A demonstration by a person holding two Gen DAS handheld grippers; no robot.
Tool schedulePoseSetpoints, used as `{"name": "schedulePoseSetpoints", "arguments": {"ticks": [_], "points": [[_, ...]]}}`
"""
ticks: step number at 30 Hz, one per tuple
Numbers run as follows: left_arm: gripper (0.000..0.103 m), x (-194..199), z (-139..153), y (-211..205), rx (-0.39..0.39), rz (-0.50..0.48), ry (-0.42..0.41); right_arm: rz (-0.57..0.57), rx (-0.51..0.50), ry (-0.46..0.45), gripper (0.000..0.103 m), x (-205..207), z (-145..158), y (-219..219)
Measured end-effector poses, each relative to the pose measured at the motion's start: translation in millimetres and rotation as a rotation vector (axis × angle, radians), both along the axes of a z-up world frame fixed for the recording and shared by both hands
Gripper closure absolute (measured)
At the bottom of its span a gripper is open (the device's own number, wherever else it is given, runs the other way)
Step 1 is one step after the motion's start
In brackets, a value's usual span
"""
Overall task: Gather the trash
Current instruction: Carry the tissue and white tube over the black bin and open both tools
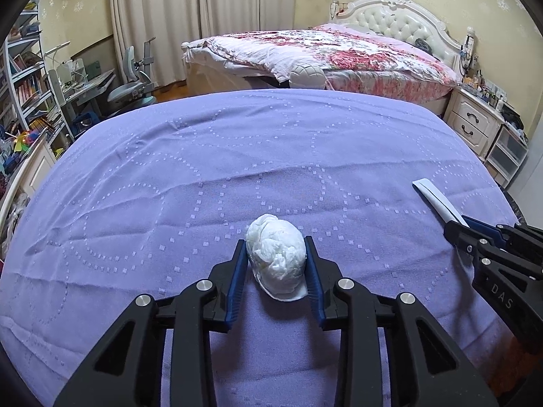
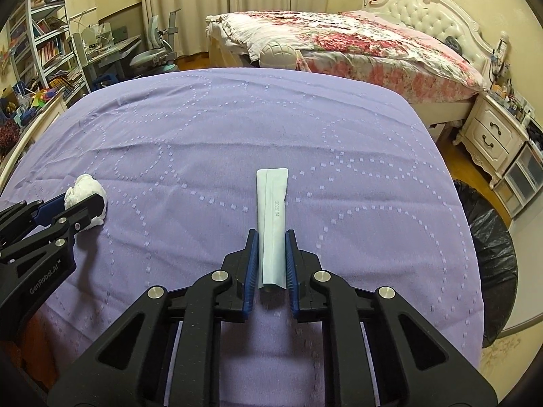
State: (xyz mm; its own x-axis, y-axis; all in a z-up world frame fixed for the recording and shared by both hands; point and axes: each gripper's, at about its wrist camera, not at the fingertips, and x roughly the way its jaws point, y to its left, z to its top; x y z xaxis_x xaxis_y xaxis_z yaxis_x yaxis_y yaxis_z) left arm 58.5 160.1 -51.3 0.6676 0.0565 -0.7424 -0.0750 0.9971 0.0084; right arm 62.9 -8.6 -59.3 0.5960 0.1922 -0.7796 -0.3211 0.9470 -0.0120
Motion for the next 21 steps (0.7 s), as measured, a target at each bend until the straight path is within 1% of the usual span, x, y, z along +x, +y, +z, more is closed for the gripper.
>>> {"name": "schedulePoseSetpoints", "arguments": {"ticks": [11, 21], "points": [[0.072, -12, 6, -13, -0.014, -0.011, -0.031, -0.031, 0.042, -0.020, 0.088, -15, 8, -20], [0.072, -18, 15, -45, -0.012, -0.059, -0.065, -0.091, 0.067, -0.048, 0.088, -22, 16, -51]]}}
